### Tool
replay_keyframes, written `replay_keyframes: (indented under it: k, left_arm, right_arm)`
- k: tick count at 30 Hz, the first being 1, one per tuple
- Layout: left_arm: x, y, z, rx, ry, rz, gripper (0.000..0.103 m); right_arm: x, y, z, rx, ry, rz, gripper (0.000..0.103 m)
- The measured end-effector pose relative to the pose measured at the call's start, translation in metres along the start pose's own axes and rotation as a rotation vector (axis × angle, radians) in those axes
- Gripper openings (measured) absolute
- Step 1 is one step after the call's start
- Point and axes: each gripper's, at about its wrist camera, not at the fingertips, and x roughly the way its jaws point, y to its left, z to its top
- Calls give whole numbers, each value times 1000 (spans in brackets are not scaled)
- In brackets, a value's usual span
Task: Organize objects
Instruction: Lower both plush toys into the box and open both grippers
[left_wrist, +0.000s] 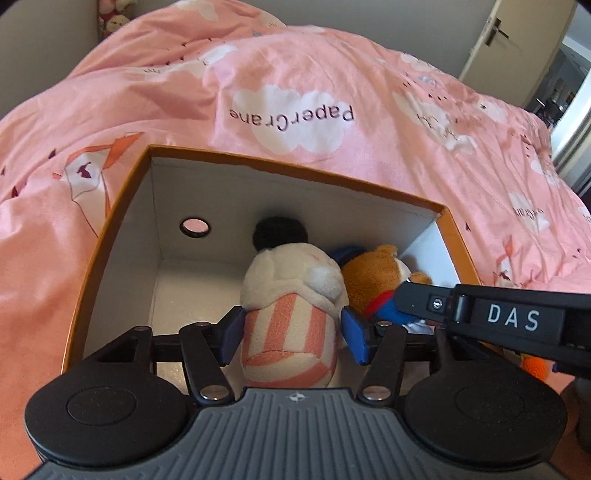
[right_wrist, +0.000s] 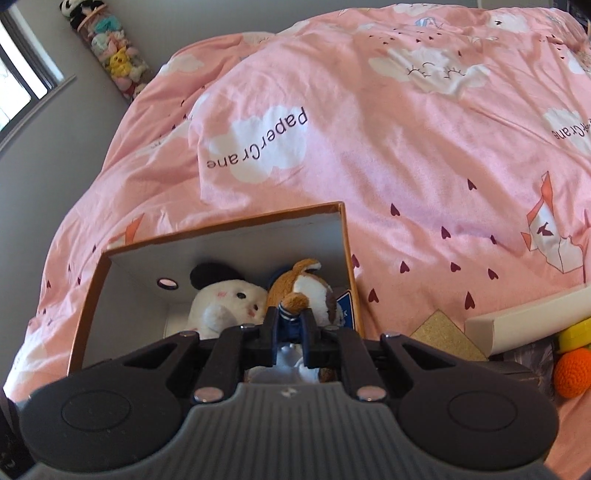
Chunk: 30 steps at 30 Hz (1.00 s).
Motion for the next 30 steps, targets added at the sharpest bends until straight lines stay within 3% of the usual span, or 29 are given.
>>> replay_keyframes:
  k: [3, 6, 13, 15, 20, 24, 28, 30]
  left_arm:
    - [-3, 5, 1, 17, 42, -70, 77]
    - [-7, 6, 2, 70, 87, -118, 79]
    - [-23, -7, -11, 334, 132, -152, 82]
    - [-27, -14, -18, 432, 122, -137, 81]
    - [-18, -32, -37, 663, 109, -3, 66]
    - [-14, -37, -41, 735, 91, 7, 59]
    - [-8, -42, -38, 787, 76, 7, 59]
    - [-4, -43, -33, 793, 75, 9, 58]
  right_arm:
    - [1, 1, 3, -37, 39, 7, 13]
    - [-2, 3, 4, -98, 76, 15, 20]
    - [-12, 9, -7, -297, 139, 47, 24]
    - [-14, 13, -13, -376, 150, 52, 24]
    - [-18, 22, -27, -563, 150, 43, 25]
    - [-13, 30, -36, -690, 130, 22, 25]
    - [0, 35, -38, -757, 116, -22, 12]
    - [5, 35, -37, -767, 98, -29, 12]
